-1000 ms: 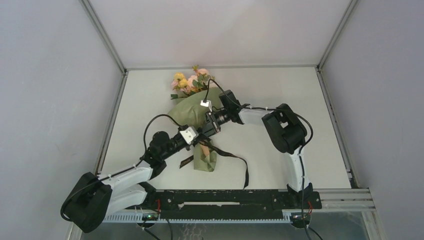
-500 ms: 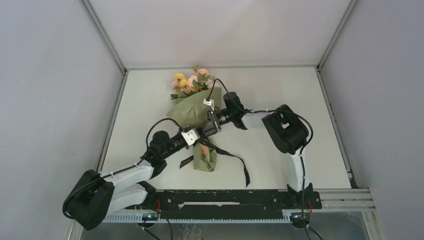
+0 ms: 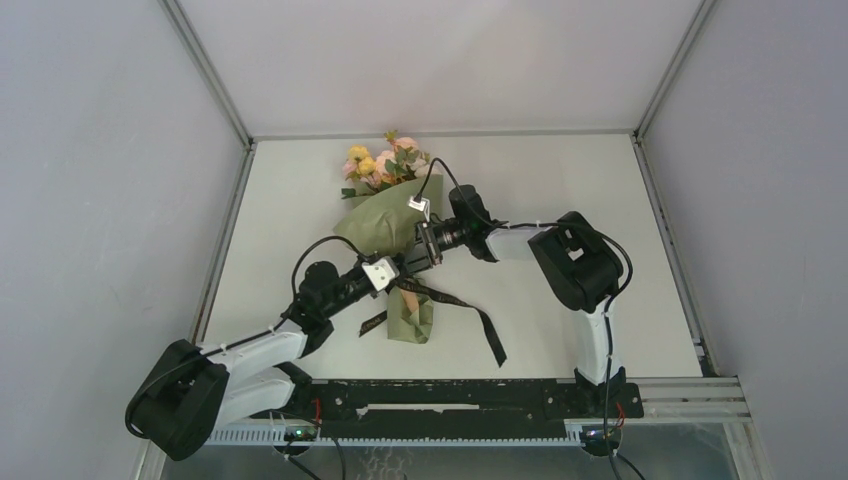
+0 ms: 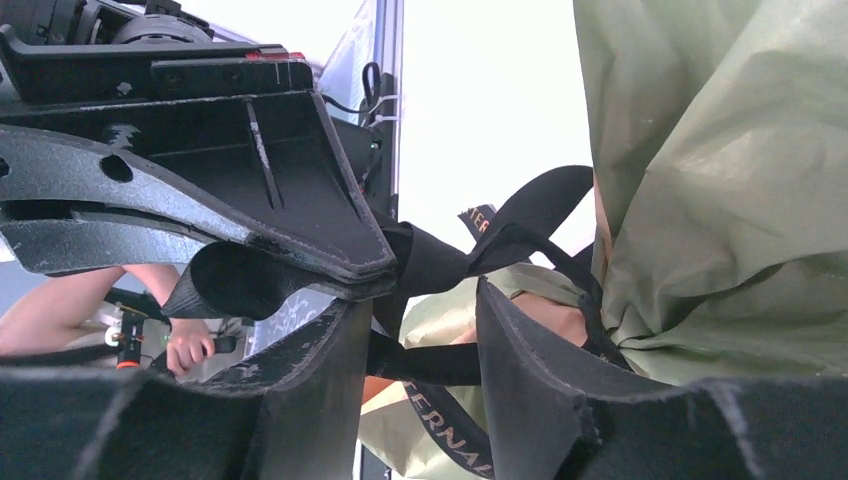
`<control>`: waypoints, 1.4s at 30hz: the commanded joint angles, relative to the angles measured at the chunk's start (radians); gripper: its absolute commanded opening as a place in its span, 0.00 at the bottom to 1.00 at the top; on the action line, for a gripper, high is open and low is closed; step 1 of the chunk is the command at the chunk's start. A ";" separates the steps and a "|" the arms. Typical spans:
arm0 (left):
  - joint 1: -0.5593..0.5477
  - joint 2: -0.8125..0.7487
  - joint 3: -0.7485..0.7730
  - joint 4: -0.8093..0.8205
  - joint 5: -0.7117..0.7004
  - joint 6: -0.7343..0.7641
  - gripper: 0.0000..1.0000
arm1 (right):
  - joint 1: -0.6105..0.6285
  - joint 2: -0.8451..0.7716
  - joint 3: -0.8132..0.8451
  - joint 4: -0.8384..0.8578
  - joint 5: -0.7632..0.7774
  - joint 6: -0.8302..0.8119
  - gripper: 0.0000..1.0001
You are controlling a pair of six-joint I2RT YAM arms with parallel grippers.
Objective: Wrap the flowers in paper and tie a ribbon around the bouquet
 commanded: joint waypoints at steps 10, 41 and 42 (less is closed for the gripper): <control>0.010 -0.017 -0.029 0.069 0.004 -0.060 0.00 | 0.040 -0.014 -0.002 0.124 0.077 0.085 0.55; 0.009 -0.002 -0.043 0.066 -0.007 -0.035 0.00 | 0.090 -0.047 -0.002 -0.200 0.166 -0.042 0.51; 0.009 -0.003 -0.043 0.066 -0.007 -0.035 0.00 | 0.087 -0.044 -0.001 -0.202 0.162 -0.042 0.51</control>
